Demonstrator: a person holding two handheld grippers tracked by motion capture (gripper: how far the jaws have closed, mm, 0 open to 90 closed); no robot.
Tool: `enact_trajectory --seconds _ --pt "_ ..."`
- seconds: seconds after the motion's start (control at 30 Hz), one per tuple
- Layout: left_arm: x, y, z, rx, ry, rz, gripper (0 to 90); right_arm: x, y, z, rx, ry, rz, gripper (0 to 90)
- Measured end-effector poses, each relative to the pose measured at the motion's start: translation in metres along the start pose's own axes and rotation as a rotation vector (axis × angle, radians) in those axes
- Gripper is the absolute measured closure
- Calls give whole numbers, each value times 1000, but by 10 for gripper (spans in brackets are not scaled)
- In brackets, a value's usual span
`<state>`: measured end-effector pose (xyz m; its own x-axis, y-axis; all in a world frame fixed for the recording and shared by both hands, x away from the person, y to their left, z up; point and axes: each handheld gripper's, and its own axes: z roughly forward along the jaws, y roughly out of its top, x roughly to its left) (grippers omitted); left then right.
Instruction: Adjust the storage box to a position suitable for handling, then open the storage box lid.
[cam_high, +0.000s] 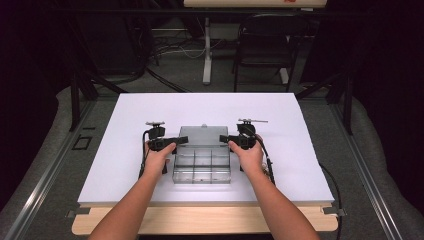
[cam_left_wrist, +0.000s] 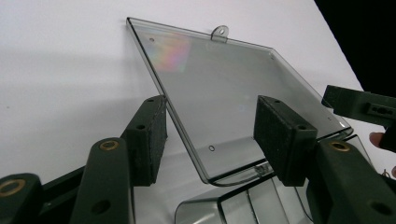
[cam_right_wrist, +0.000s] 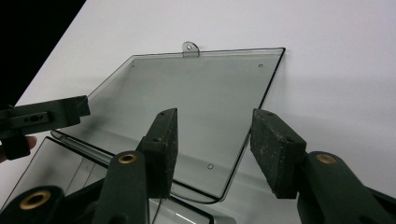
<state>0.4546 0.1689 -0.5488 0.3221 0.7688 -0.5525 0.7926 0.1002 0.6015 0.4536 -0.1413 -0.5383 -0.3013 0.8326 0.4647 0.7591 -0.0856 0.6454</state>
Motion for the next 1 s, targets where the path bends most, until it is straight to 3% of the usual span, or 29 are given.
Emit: enact_trajectory --seconds 0.2,0.33,0.67,1.0 --pt "-4 2 -7 -1 3 47 451 6 -1 -8 -12 -1 -56 519" --pt "-6 4 -12 -13 -15 52 454 11 -1 -16 -32 5 -93 537" --pt "-12 0 -23 -19 -34 113 477 14 -4 -29 -24 12 -195 597" --pt "-15 -10 -41 -40 -56 156 484 15 -12 -50 -43 -34 -307 554"
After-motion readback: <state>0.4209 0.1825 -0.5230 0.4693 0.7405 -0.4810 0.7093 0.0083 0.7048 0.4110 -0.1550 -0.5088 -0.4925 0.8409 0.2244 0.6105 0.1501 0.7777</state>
